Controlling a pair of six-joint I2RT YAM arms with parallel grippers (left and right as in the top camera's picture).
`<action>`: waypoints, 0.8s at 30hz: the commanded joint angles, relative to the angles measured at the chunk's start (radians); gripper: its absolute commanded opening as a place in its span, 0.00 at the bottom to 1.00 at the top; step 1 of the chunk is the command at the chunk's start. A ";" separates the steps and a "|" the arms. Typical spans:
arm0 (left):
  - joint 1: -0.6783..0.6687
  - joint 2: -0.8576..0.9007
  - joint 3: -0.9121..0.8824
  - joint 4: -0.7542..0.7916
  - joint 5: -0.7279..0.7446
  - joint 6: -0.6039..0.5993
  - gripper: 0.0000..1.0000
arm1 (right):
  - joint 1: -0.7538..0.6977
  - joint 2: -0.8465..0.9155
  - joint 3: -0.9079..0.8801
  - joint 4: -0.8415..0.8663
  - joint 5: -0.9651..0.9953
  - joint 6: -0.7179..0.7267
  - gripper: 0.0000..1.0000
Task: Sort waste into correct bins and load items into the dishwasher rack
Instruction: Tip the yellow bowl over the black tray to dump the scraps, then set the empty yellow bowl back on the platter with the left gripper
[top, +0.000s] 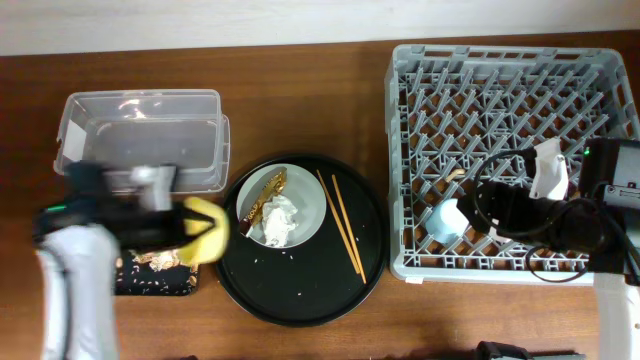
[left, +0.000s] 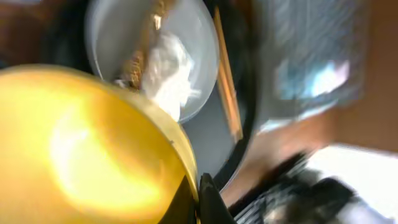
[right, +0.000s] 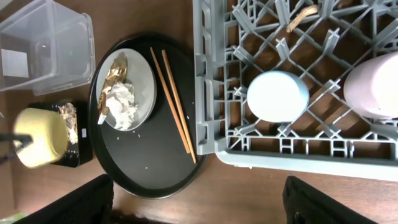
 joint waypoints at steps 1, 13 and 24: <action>-0.435 -0.066 0.008 0.059 -0.470 -0.395 0.00 | 0.007 0.000 0.008 -0.004 0.010 -0.004 0.87; -1.096 0.180 -0.150 0.331 -0.834 -0.827 0.06 | 0.007 0.003 0.008 -0.008 0.040 -0.004 0.88; -0.999 0.125 0.096 0.238 -1.073 -0.752 0.63 | 0.007 0.003 0.008 -0.008 0.040 -0.004 0.88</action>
